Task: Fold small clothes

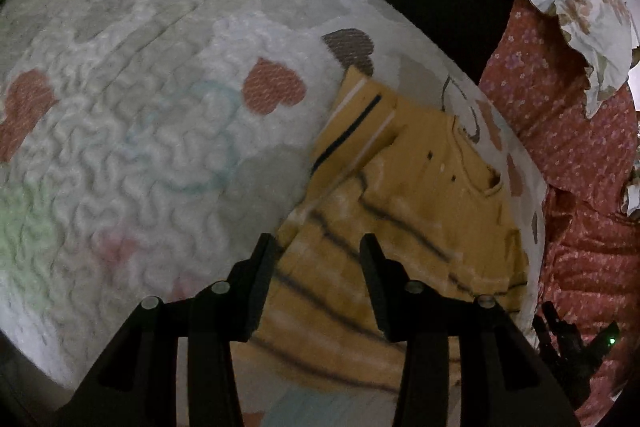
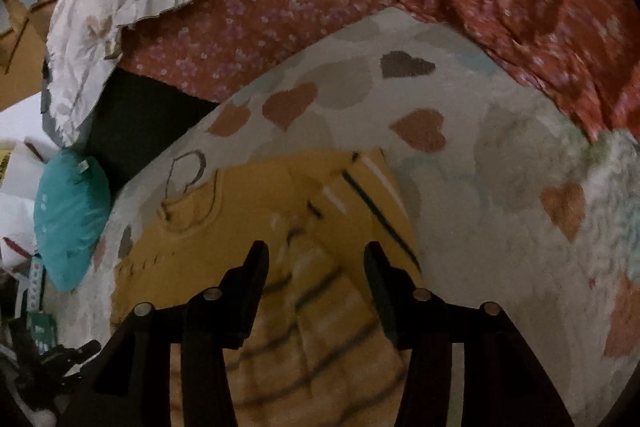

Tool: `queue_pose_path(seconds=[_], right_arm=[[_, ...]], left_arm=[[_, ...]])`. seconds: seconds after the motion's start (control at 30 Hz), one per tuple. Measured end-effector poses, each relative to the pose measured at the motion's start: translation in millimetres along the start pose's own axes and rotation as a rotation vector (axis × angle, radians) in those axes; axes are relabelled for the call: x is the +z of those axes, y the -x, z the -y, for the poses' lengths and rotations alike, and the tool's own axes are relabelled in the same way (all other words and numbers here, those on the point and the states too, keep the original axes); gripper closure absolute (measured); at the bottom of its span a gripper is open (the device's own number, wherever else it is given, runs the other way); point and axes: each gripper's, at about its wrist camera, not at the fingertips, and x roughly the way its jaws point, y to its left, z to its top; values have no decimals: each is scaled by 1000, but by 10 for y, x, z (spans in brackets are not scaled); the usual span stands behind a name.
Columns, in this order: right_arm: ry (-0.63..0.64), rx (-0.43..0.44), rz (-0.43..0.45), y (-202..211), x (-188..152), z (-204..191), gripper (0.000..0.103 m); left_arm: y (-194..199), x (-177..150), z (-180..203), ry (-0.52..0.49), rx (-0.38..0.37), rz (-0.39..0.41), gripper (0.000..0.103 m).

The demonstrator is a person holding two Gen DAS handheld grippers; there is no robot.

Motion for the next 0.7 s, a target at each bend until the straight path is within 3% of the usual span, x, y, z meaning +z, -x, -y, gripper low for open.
queue_pose_path(seconds=[0.17, 0.27, 0.4, 0.57, 0.7], right_arm=[[73, 20, -6, 244, -430, -99, 46], [131, 39, -72, 246, -726, -224, 45], [222, 47, -102, 285, -865, -504, 45], [353, 150, -230, 106, -790, -1212, 45], [429, 219, -340, -305, -717, -1930, 41]], left_arm=[[267, -350, -133, -49, 67, 55, 60], [312, -468, -252, -21, 47, 41, 59], [271, -484, -374, 18, -14, 6, 59], [173, -428, -461, 55, -65, -14, 58], [11, -376, -586, 98, -90, -43, 57]])
